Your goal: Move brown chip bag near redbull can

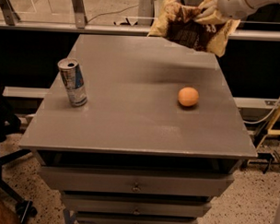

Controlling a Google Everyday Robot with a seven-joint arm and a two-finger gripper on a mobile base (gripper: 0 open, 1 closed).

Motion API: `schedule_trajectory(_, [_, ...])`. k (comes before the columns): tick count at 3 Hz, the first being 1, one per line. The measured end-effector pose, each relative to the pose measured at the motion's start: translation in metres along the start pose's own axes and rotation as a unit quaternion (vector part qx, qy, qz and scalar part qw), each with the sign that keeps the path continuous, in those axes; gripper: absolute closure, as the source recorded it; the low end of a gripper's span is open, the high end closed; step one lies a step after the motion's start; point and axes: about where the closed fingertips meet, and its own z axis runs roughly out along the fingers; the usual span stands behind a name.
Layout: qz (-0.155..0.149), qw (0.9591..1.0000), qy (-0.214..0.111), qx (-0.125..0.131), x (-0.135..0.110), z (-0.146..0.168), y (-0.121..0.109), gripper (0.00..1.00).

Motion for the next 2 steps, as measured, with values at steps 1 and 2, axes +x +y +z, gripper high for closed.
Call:
schedule_trajectory(1, [-0.045, 0.9987, -0.026, -0.005, -0.03, 0.009, 0.003, 1.0])
schedule_trajectory(2, [-0.064, 0.9969, -0.041, -0.019, -0.07, 0.049, 0.014, 1.0])
